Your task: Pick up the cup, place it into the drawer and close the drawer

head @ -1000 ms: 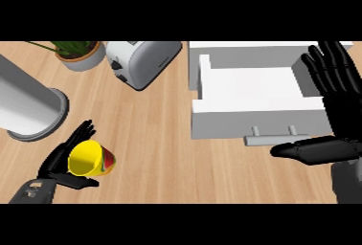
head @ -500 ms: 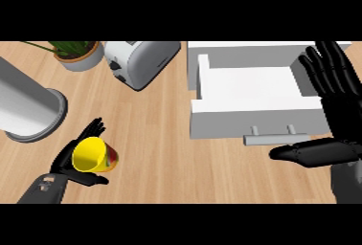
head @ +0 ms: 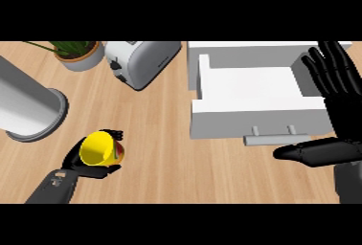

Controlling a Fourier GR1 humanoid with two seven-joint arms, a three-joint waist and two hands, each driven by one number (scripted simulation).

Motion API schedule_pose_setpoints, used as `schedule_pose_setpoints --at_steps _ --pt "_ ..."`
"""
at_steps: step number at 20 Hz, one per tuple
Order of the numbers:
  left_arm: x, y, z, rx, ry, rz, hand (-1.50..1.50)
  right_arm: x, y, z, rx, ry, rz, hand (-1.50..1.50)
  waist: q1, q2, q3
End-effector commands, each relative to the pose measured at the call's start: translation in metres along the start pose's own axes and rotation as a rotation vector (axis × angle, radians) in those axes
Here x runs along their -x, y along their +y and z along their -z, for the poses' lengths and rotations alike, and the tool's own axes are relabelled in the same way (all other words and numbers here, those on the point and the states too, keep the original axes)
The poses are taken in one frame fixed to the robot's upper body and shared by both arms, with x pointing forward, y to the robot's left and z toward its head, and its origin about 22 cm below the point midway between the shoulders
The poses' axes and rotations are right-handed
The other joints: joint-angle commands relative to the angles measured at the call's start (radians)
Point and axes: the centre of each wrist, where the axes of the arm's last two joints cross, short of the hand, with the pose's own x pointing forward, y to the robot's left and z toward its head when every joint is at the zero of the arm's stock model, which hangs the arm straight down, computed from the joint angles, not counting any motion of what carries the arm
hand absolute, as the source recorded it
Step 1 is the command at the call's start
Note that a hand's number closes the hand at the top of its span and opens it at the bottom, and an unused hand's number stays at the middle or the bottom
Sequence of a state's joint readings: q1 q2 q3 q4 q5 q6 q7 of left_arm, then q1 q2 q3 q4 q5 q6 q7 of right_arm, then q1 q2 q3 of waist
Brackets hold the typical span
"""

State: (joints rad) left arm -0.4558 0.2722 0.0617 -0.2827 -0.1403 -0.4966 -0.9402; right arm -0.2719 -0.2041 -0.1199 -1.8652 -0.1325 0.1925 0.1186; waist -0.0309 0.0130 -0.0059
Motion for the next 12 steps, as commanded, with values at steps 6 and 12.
schedule_pose_setpoints --at_steps 6,12 --pt "-0.005 0.000 0.002 -0.071 -0.384 0.113 1.50 -0.007 -0.007 0.003 0.013 -0.004 -0.013 -1.50 0.010 -0.004 0.001" --pt "0.003 -0.024 0.021 -0.563 -0.426 0.115 1.50 0.004 -0.003 -0.005 0.015 0.016 -0.005 -1.50 0.019 -0.005 0.003"
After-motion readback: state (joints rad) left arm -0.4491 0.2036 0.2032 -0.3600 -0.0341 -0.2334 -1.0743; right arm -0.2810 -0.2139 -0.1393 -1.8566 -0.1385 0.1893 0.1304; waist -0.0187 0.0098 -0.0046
